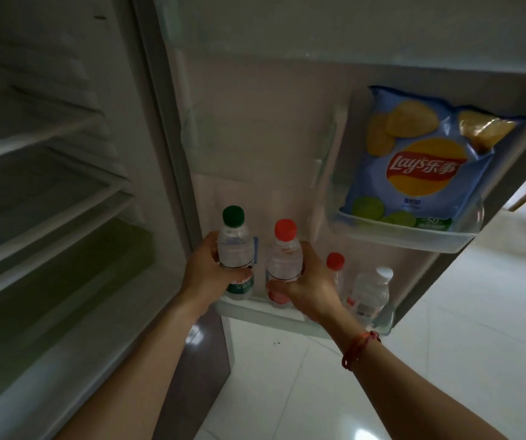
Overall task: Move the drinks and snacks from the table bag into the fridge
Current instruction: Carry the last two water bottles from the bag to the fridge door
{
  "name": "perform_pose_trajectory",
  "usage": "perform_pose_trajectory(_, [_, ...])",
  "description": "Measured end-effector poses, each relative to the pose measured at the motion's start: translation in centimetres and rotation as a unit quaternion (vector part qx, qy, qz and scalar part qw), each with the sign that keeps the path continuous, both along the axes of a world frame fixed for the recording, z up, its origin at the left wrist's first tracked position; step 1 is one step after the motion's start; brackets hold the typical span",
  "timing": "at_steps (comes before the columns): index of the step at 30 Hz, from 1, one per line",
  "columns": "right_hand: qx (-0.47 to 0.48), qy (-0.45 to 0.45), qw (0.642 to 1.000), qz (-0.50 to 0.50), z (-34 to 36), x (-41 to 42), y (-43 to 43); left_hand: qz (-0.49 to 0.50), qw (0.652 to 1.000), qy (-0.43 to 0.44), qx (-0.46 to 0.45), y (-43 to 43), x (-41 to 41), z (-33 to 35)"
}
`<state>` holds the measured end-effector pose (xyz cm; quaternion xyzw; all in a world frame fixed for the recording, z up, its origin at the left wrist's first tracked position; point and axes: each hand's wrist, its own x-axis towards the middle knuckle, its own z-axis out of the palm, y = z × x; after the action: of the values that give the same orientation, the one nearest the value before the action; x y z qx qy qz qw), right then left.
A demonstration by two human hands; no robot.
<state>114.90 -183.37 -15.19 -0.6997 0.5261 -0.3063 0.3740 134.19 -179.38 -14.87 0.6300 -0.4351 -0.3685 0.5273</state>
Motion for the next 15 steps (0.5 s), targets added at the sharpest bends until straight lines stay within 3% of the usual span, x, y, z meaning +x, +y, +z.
perform_pose_trajectory(15, [0.034,0.059,0.997,-0.044,-6.6,2.2,-2.2,-0.033,0.996,-0.050,0.061,-3.4,0.7,-6.8])
